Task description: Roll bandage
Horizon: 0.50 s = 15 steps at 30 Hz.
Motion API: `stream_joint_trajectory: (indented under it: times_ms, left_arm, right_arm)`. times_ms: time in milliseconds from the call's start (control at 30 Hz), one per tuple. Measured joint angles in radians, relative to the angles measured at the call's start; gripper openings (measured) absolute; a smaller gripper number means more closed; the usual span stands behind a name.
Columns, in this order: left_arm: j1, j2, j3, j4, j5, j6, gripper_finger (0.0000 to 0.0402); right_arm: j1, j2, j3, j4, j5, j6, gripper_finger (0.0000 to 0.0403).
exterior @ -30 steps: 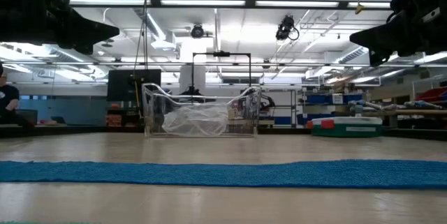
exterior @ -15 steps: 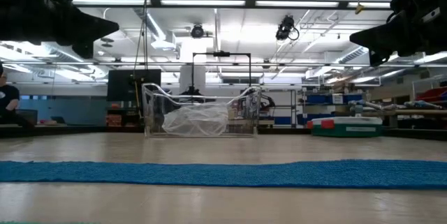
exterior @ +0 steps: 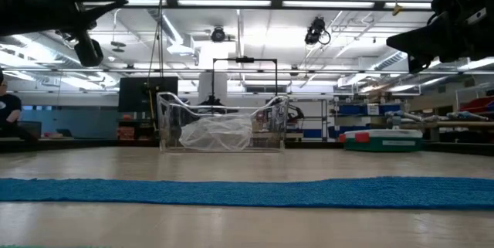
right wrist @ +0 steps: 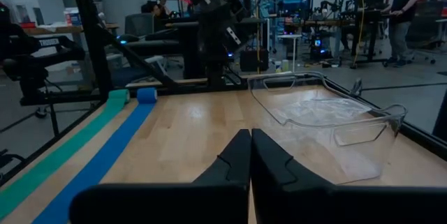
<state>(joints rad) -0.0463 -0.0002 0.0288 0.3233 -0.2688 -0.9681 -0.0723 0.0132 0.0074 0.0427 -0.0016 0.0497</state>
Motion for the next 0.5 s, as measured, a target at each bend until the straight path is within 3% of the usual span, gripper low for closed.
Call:
stream_joint_trajectory:
  times_ms: [100,267,367,500]
  left_arm:
    - [0.000,0.000,0.000,0.040,0.000,-0.013,0.0006]
    - [0.000,0.000,0.000,0.054,0.000,-0.008,0.0006]
    - [0.000,0.000,0.000,0.054,0.000,-0.008,0.0006]
    - [0.000,0.000,0.000,0.059,0.000,-0.012,0.0006]
  right_arm:
    - [0.000,0.000,0.000,0.049,0.000,0.016,0.0001]
    - [0.000,0.000,0.000,0.270,0.035,0.305,0.0001]
    - [-0.003,0.000,0.000,0.380,0.110,0.350,0.0003]
    - [-0.002,0.000,0.013,0.445,0.122,0.479,0.0001]
